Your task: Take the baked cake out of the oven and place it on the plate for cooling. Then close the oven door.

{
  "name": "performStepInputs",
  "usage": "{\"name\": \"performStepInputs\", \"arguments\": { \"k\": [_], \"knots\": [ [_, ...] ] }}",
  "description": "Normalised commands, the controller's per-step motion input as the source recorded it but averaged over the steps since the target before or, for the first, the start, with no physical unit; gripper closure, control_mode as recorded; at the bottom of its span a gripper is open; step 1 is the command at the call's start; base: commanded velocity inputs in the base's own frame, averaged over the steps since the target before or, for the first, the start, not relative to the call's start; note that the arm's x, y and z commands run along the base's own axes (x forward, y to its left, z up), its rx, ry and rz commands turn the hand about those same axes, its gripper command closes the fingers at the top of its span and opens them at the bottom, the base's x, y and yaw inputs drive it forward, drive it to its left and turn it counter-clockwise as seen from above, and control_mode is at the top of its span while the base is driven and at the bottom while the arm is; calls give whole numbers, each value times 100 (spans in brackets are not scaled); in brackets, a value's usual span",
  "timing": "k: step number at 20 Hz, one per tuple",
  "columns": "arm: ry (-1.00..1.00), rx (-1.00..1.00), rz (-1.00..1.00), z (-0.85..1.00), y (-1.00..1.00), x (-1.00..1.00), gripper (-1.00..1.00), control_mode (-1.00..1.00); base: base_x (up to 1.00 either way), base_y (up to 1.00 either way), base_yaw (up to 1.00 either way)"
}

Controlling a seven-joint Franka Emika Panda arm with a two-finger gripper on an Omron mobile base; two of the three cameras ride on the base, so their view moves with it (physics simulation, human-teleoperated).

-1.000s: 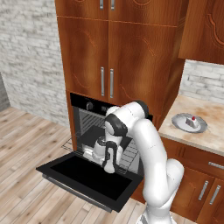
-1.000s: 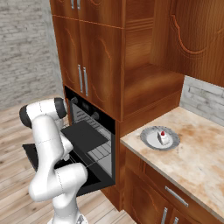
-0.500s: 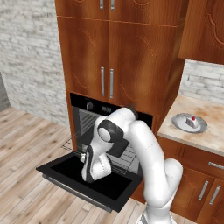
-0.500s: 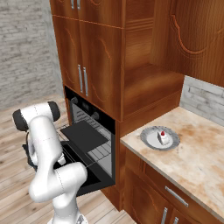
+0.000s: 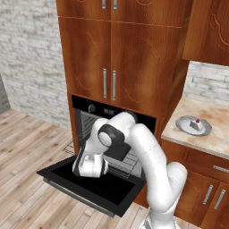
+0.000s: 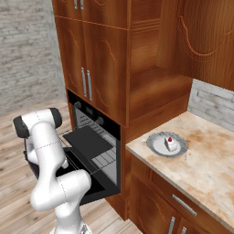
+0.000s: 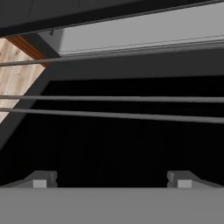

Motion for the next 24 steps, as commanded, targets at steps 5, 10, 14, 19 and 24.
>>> {"name": "performStepInputs", "arguments": {
  "k": [5,10,14,19,24],
  "knots": [
    [0,0,0,-7,0,29,-100,-100,0,0,0],
    [0,0,0,-13,0,23,-100,-100,0,0,0],
    [0,0,0,-20,0,20,-100,-100,0,0,0],
    [0,0,0,-14,0,22,-100,-100,0,0,0],
    [0,-1,0,-14,-4,18,-100,-100,0,0,0]
  ]
}}
